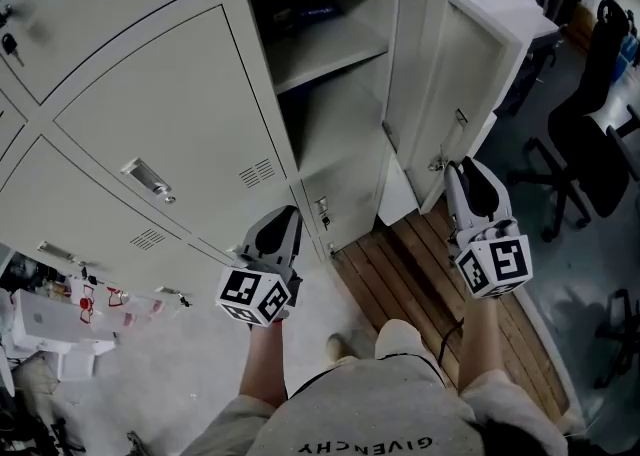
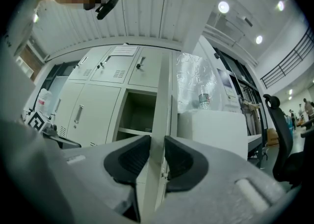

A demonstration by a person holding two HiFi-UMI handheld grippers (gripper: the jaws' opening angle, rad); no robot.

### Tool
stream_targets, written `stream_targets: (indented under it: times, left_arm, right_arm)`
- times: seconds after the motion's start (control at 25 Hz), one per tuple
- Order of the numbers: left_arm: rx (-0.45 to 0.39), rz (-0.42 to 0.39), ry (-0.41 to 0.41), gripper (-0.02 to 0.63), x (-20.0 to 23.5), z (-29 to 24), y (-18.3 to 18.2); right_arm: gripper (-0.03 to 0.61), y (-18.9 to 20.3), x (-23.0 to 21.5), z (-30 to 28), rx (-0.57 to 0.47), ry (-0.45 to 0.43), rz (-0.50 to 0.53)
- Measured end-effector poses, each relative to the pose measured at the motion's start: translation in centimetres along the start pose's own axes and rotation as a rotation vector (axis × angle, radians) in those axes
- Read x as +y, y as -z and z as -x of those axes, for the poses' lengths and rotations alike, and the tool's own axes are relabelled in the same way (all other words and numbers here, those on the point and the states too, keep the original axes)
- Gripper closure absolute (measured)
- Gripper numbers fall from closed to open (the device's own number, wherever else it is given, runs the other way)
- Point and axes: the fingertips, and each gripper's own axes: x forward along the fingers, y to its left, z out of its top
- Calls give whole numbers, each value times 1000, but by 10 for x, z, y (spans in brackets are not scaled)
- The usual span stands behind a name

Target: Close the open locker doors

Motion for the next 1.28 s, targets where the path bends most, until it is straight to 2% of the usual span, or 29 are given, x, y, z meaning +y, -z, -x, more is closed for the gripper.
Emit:
stream_targets:
  times: [0.32, 0.6, 1.04, 1.28]
  left_arm:
    - [-6, -5, -10, 597, 31, 23, -2]
    - [-17, -12, -44, 597, 47, 42, -4]
    - [-45, -56, -125, 597, 84, 61, -28]
    - [-61, -78, -155, 597, 97, 55, -46]
  right_arm:
    - [486, -2, 41, -11, -7, -7, 30]
    - [509, 2, 85, -29, 7, -57, 41]
    - [514, 5, 148, -80, -34, -209, 106]
    - [514, 9, 168, -109, -48, -292, 69]
